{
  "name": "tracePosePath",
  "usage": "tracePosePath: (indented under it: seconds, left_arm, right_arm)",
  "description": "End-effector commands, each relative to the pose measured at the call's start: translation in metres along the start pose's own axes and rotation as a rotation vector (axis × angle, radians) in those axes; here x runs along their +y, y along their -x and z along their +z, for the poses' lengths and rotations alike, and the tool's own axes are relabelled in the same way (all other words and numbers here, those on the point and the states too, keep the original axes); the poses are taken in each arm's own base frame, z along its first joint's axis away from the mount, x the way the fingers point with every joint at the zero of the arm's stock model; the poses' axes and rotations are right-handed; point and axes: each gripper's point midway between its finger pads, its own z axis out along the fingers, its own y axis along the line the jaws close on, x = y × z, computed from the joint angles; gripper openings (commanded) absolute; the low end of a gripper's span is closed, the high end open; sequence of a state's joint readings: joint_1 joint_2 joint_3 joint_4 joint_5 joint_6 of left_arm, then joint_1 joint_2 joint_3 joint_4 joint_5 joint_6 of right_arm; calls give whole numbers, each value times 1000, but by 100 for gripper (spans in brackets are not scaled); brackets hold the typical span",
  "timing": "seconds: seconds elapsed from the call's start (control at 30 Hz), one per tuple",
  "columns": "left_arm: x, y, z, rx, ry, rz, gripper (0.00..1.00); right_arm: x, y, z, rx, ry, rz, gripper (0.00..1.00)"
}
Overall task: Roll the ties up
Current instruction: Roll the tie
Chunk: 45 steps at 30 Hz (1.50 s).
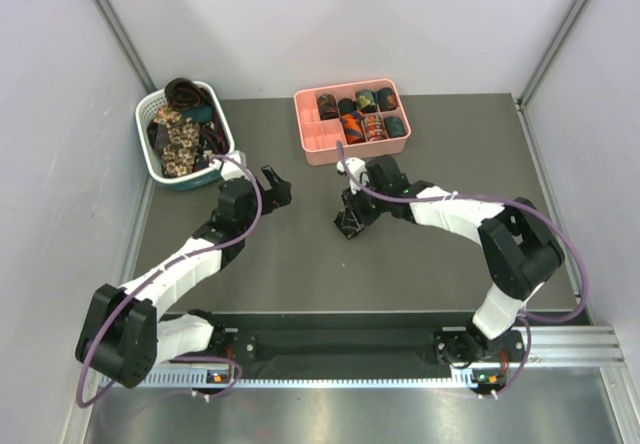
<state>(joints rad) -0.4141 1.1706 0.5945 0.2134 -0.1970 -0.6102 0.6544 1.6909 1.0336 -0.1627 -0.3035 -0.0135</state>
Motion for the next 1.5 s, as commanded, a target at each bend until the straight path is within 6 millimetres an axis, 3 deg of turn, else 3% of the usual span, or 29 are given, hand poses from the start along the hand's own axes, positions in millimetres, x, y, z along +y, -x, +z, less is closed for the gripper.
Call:
tracePosePath:
  seconds: [0.0, 0.13, 0.27, 0.3, 0.5, 0.7, 0.73, 0.77, 0.83, 1.0, 1.3, 1.47]
  left_arm:
    - [-4, 16, -1, -74, -14, -72, 99]
    - [-20, -7, 6, -2, -144, 7, 99]
    - [-29, -12, 10, 24, -195, 61, 99]
    - [-31, -14, 10, 32, -208, 80, 99]
    - [-66, -32, 5, 105, -386, 265, 99]
    - [-97, -71, 1, 138, -523, 429, 99]
    - [-101, -84, 2, 151, -551, 480, 99]
    - [-110, -83, 2, 114, -583, 500, 99]
    - [-111, -102, 2, 110, -612, 573, 99]
    - [-110, -123, 15, 100, -620, 667, 99]
    - [-123, -141, 29, 153, -690, 721, 99]
    - [-125, -142, 24, 140, -716, 718, 99]
  right_arm:
    - [16, 8, -2, -43, 195, 89, 0]
    - [10, 4, -3, -54, 321, 201, 0]
    - [0, -10, 5, -33, 369, 290, 0]
    - [-3, -6, 7, -50, 374, 287, 0]
    - [-12, -10, 17, -31, 433, 360, 0]
    - [-26, -16, 26, -20, 450, 429, 0]
    - [-30, -18, 27, -16, 449, 449, 0]
    - [-32, -19, 27, -12, 449, 460, 0]
    - [-36, -20, 28, -11, 444, 476, 0]
    - [-41, -22, 30, -4, 437, 488, 0]
    - [-53, -25, 30, -5, 404, 507, 0]
    - [-56, -27, 29, -6, 389, 507, 0]
